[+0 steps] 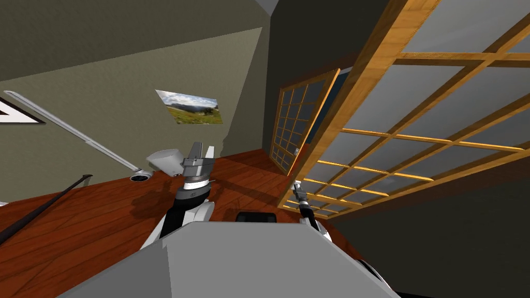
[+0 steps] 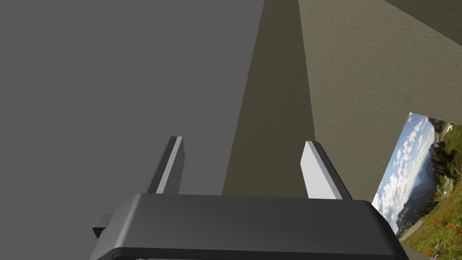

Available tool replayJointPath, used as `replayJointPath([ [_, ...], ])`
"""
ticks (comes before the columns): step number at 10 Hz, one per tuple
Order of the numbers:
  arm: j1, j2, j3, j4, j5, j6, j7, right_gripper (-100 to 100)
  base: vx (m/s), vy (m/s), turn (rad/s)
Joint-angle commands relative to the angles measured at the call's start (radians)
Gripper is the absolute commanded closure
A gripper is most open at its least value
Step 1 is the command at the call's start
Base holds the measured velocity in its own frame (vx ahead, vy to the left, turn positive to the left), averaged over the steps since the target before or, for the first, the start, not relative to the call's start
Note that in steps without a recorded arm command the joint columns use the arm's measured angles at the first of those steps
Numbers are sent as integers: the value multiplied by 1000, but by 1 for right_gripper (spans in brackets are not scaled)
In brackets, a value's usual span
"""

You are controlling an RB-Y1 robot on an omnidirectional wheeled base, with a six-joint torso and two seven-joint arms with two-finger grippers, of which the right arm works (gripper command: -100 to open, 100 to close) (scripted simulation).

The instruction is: Pull the door open

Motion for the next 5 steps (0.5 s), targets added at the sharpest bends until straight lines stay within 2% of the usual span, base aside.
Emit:
replayJointPath([
  [1, 5, -10, 13, -1, 10, -14, -19, 100, -185, -22, 48],
  [2, 1, -6, 9, 4, 6, -9, -11, 100, -87, -8, 13],
  [3, 17, -18, 25, 1, 21, -28, -33, 100, -127, -1, 72],
  [5, 30, -31, 38, -4, 34, -46, -52, 100, -177, -54, 64],
])
